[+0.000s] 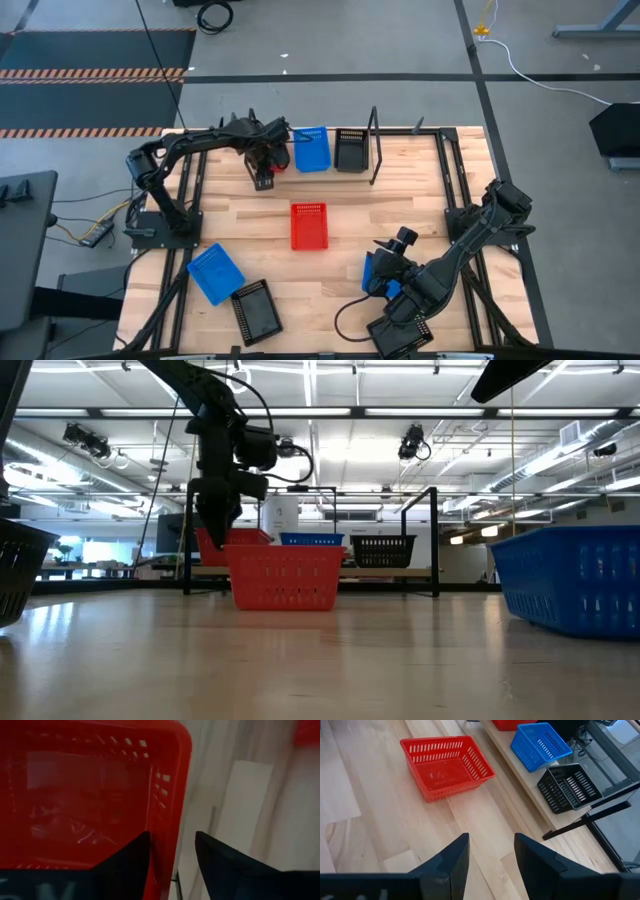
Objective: Stack baskets on shelf by color
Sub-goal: Stack the right red bin on top of the red bin on the shelf
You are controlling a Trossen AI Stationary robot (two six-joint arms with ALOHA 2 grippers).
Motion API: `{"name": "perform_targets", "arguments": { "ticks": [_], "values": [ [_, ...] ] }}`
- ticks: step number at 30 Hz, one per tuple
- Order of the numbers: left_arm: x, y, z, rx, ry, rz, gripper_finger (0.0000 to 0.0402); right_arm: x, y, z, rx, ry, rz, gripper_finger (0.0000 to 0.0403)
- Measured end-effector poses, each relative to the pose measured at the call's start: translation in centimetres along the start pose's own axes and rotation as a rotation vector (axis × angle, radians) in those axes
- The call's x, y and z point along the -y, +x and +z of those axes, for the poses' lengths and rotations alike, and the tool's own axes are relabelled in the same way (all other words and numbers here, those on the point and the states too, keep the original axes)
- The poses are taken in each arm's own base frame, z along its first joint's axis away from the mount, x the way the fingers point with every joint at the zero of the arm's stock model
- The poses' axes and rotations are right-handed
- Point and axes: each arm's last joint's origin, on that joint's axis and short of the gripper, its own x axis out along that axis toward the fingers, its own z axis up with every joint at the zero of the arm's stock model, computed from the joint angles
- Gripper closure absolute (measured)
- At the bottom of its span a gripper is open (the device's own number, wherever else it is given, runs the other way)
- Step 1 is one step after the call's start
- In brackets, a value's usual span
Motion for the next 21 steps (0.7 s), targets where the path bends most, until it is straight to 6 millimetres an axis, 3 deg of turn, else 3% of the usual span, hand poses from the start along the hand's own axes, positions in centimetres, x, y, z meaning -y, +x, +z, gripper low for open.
{"name": "perform_targets", "arguments": {
  "ticks": [11,21],
  "values": [
    [1.8,0.0,0.9,0.02,0.063,-0.025,0.0259,0.0,0.0,0.0,0.0,0.001,0.0,0.024],
    [1.6,0.0,0.7,-0.04,0.102,0.08,0.0272,0.0,0.0,0.0,-0.003,0.001,0.002,0.024]
  ]
}}
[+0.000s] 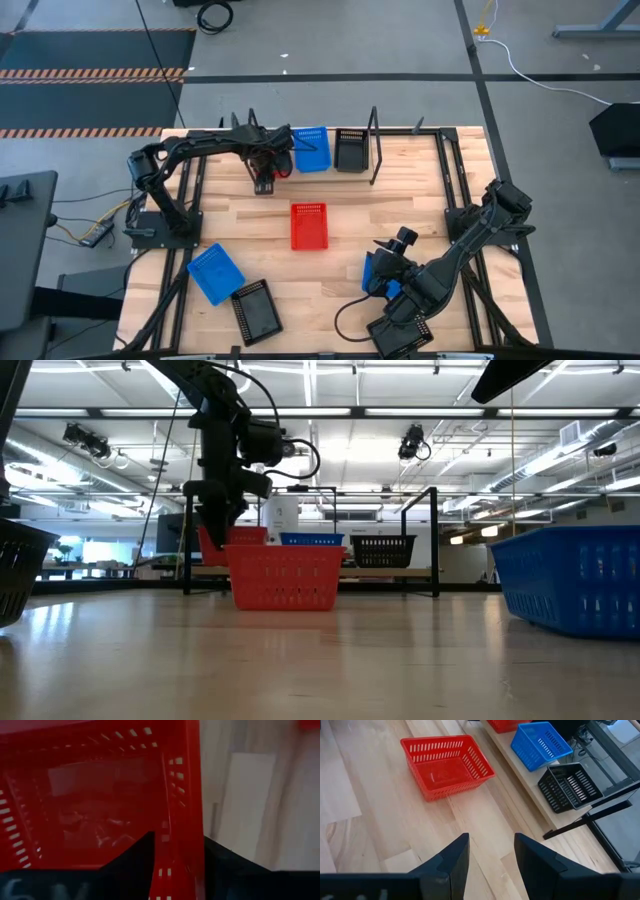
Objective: Stack baskets on shelf by color
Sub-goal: Stack the right red bin on top of the red bin on the shelf
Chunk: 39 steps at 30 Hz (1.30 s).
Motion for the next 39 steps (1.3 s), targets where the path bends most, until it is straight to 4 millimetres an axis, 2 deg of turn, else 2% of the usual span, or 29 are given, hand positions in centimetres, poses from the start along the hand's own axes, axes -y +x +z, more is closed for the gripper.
{"name": "perform_targets", "arguments": {
  "ticks": [12,20,25,39],
  "values": [
    [-0.19,0.02,-0.05,0.001,0.007,0.009,0.0351,0.0,0.0,0.0,0.0,0.0,0.0,0.024],
    [-0.78,0.02,-0.3,0.002,-0.008,0.024,0.0379,0.0,0.0,0.0,0.0,0.0,0.0,0.024],
    [-0.89,0.03,-0.36,0.003,-0.022,0.022,0.0371,0.0,0.0,0.0,0.0,0.0,0.0,0.024],
    [-0.84,0.05,-0.39,0.002,-0.068,0.016,0.0308,0.0,0.0,0.0,0.0,0.014,0.0,0.024]
  ]
}}
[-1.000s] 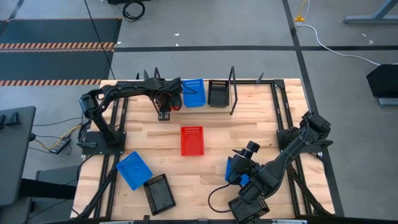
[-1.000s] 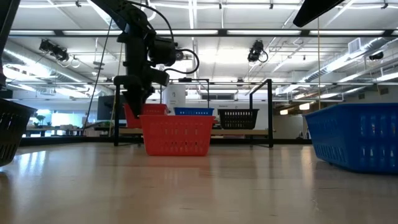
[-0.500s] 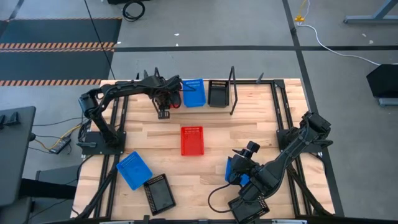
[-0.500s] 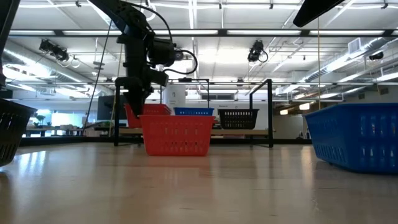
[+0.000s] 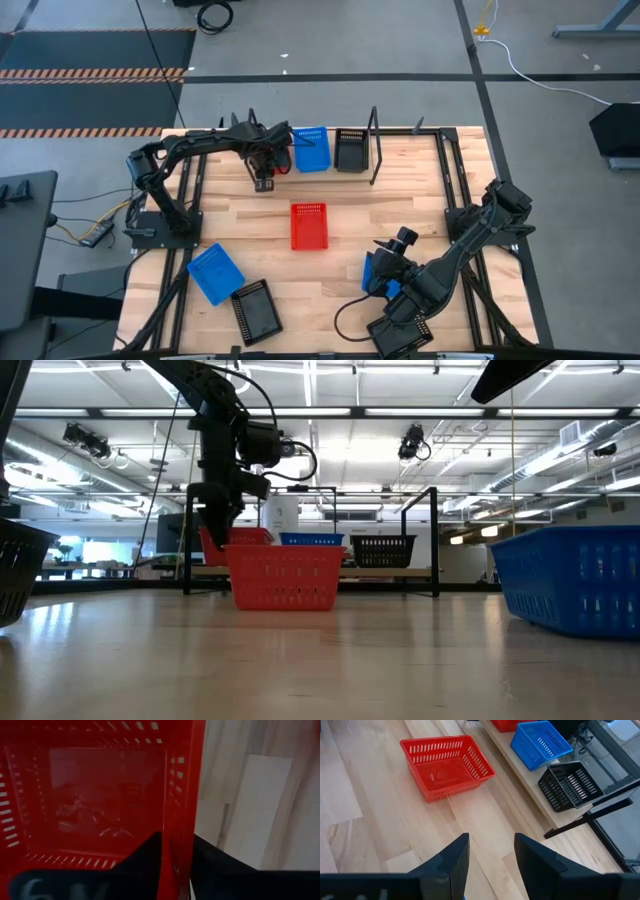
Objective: Stack baskets on shelf by color
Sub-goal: Stack the right red bin on top of the red bin on the shelf
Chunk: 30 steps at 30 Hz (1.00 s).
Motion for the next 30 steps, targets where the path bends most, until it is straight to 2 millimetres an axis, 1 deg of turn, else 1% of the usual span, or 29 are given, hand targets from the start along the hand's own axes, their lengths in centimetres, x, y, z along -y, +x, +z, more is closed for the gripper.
{"name": "perform_targets", "arguments": {
  "ticks": [13,17,21,30],
  "values": [
    [-0.01,0.0,0.02,0.001,-0.03,0.003,0.0238,-0.01,-0.02,-0.01,0.0,0.024,0.001,0.024],
    [0.03,0.0,0.01,-0.001,-0.034,0.001,0.0222,-0.06,-0.17,-0.11,0.003,0.023,0.004,0.024],
    [0.07,-0.13,-0.1,-0.007,-0.033,0.0,0.0216,-0.07,-0.19,-0.13,0.003,0.025,0.005,0.024],
    [0.63,-0.74,-0.05,0.003,-0.035,0.004,0.0227,-0.06,-0.19,-0.1,0.01,0.025,0.002,0.024]
  ]
}}
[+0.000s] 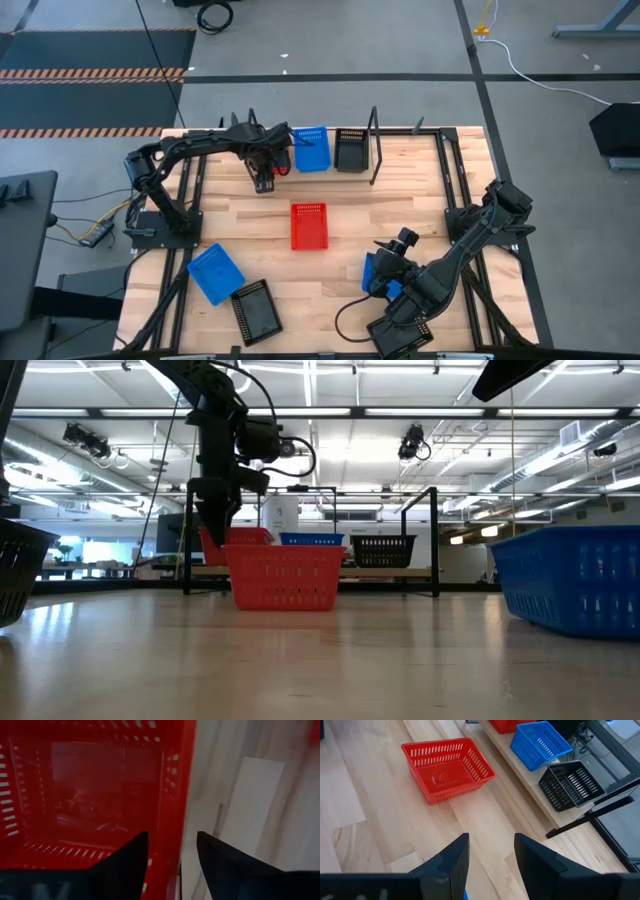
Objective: Stack baskets on shelf by color
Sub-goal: Stack the right red bin on top of the red bin on the shelf, then stack the right blue bin on top of the blue bin on the shelf
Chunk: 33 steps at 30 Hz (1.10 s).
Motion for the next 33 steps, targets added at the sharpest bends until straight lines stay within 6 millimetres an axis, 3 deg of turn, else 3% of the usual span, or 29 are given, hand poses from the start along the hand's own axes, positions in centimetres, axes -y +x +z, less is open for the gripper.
{"name": "perform_targets", "arguments": {
  "ticks": [8,18,28,33],
  "values": [
    [1.3,-0.9,0.3,0.023,0.016,0.003,0.0225,0.0,0.0,0.0,0.001,0.001,0.0,0.024],
    [2.8,-4.3,-0.2,0.106,0.049,0.103,0.0225,0.0,0.1,0.1,0.003,0.009,0.001,0.024],
    [4.5,-7.5,-0.8,0.24,-0.044,0.108,0.023,0.1,0.5,0.3,-0.005,0.022,-0.006,0.024],
    [6.3,-8.1,0.2,0.34,-0.134,0.081,0.023,0.4,2.0,0.6,-0.261,0.085,0.043,0.024]
  ]
}}
